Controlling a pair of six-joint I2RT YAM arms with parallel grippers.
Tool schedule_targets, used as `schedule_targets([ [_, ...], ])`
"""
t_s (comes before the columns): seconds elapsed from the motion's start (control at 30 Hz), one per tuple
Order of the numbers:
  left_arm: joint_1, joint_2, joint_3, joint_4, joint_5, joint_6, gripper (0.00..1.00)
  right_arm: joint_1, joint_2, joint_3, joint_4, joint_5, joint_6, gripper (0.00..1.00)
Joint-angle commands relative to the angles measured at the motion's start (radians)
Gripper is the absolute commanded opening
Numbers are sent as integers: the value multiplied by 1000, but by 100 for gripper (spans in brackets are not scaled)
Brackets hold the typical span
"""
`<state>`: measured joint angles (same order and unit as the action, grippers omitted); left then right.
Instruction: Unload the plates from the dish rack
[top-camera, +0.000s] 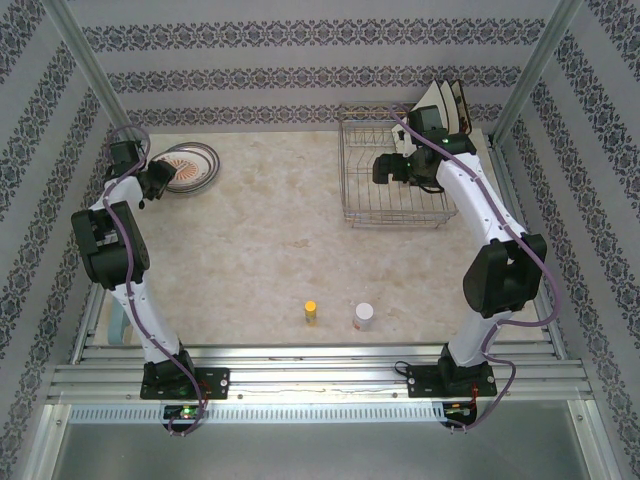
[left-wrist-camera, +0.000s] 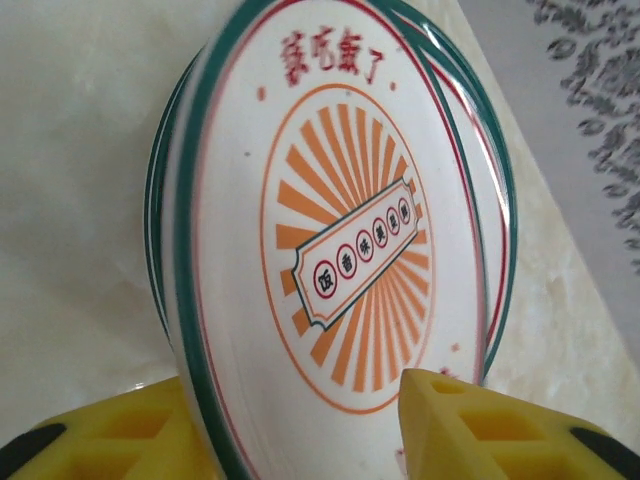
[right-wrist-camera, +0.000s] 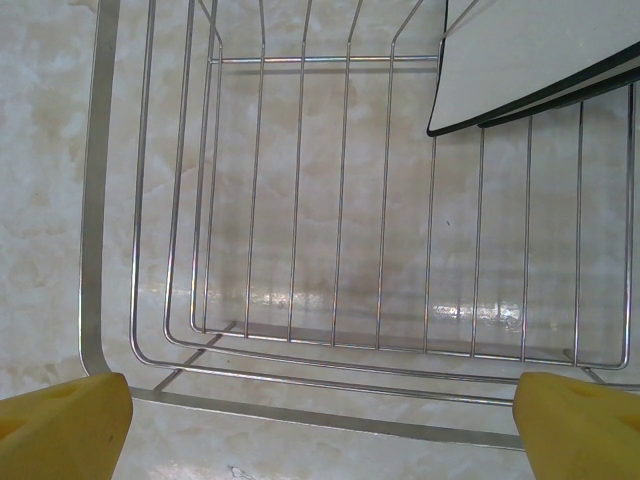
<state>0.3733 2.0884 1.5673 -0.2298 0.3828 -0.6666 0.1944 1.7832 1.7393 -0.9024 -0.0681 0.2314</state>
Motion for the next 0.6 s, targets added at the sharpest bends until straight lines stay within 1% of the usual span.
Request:
schedule_targets([
  [0.0,-10,24,59,-129,-27,137,50,10,-16,20,-11,-8,-4,98],
  [0.27,-31,28,89,-228,-76,234,53,9,-30,18,-12,-12,-7,98],
  [0.57,-46,41,113,-286,-111,289,56,7,-38,16,-11,-15,-9,98],
])
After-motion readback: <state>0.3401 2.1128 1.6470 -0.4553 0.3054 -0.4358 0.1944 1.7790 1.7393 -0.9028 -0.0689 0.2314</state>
